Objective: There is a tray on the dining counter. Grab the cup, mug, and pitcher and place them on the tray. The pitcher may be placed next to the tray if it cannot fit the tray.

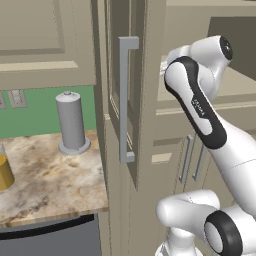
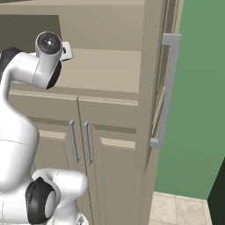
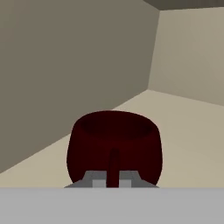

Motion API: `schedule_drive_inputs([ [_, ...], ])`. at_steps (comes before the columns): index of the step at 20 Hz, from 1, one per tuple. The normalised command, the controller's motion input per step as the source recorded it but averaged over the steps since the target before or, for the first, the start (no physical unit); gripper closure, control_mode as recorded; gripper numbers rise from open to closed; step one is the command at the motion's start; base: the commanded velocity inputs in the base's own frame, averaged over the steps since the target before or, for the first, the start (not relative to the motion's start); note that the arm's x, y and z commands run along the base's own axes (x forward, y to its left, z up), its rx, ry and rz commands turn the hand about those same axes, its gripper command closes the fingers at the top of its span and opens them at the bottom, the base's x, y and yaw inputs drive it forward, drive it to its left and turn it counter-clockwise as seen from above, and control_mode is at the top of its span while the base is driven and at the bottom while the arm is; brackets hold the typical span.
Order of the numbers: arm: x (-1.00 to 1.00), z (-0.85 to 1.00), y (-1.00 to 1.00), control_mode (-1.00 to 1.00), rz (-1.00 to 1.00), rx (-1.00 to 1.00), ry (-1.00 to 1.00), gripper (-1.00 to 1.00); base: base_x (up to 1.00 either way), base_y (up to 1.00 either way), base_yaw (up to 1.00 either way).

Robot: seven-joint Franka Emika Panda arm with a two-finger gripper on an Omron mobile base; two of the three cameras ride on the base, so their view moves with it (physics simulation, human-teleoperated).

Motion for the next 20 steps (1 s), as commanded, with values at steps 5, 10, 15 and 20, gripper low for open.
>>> schedule_drive_inputs([
  [5, -0.16, -0.03, -0.09, -1.0, -0.01, 0.0, -0.02, 1.0, 0.0, 0.0, 0.0],
  [10, -0.18, -0.1, -0.01, -1.0, -0.09, 0.0, -0.08, 1.0, 0.0, 0.0, 0.0],
  [15, -0.55, -0.01, -0.34, -1.0, -0.12, 0.02, -0.08, 1.0, 0.0, 0.0, 0.0],
  [20, -0.91, 0.03, -0.67, -1.0, -0.09, 0.04, 0.0, 1.0, 0.0, 0.0, 0.0],
])
